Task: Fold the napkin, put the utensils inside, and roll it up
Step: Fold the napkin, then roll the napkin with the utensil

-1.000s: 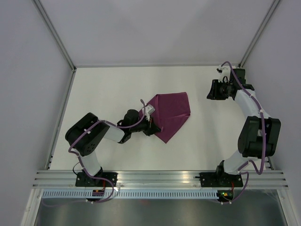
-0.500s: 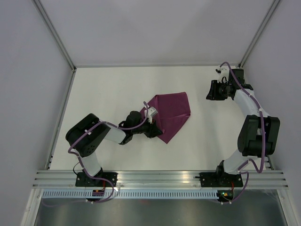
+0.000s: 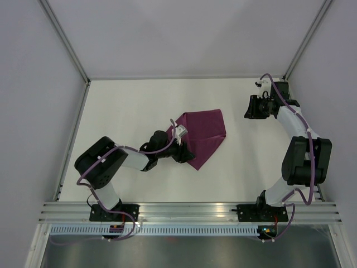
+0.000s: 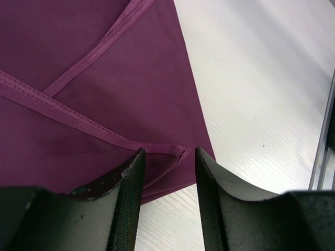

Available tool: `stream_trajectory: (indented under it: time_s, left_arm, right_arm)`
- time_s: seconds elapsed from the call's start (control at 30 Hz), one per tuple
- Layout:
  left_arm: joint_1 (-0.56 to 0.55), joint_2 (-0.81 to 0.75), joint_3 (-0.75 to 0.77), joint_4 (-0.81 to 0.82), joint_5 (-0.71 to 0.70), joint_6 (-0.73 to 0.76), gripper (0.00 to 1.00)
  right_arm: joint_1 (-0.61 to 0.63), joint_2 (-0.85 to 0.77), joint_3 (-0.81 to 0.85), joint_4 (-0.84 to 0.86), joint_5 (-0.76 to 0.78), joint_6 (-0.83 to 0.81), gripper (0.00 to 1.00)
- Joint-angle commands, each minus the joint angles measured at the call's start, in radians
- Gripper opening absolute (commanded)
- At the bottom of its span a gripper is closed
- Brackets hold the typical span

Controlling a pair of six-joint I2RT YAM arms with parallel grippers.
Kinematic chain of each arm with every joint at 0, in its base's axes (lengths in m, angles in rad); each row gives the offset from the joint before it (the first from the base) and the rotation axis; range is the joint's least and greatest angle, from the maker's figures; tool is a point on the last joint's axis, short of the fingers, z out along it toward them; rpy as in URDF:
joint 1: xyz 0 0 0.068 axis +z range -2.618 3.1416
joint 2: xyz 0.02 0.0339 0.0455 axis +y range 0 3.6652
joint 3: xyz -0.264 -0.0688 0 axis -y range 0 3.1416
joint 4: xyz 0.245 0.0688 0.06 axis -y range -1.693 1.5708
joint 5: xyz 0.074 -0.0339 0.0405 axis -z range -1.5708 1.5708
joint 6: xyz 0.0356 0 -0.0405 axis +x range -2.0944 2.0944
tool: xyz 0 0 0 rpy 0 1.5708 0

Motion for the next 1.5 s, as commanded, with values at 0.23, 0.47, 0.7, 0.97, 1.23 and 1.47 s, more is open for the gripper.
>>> stream_trajectory:
  time_s: [0.23, 0.47, 0.7, 0.97, 1.23, 1.47]
  left_arm:
    - [-0.004, -0.223, 0.052, 0.010, -0.168, -0.028, 0.57]
    - [0.119, -0.469, 0.005, -0.085, -0.424, -0.221, 0.81]
    - [0.263, -0.592, 0.063, -0.358, -0.509, -0.275, 1.00]
    - [0.274, -0.660, 0.160, -0.643, -0.723, -0.225, 0.96]
    - [0.306, -0.679, 0.261, -0.728, -0.690, -0.189, 0.97]
    - [0.326, -0.678, 0.281, -0.774, -0.671, -0.182, 0.97]
  right_arm:
    - [0.109, -0.050, 0.039, -0.011, 0.092, -0.036, 0.41]
    - [0.344, -0.037, 0.123, -0.025, 0.183, -0.039, 0.41]
    - [0.584, 0.038, 0.156, 0.001, 0.321, -0.036, 0.41]
    - [0.841, 0.095, 0.072, 0.098, 0.467, -0.019, 0.43]
    - [1.039, 0.178, 0.005, 0.184, 0.641, -0.022, 0.53]
    - [1.079, 0.210, -0.028, 0.210, 0.681, -0.016, 0.57]
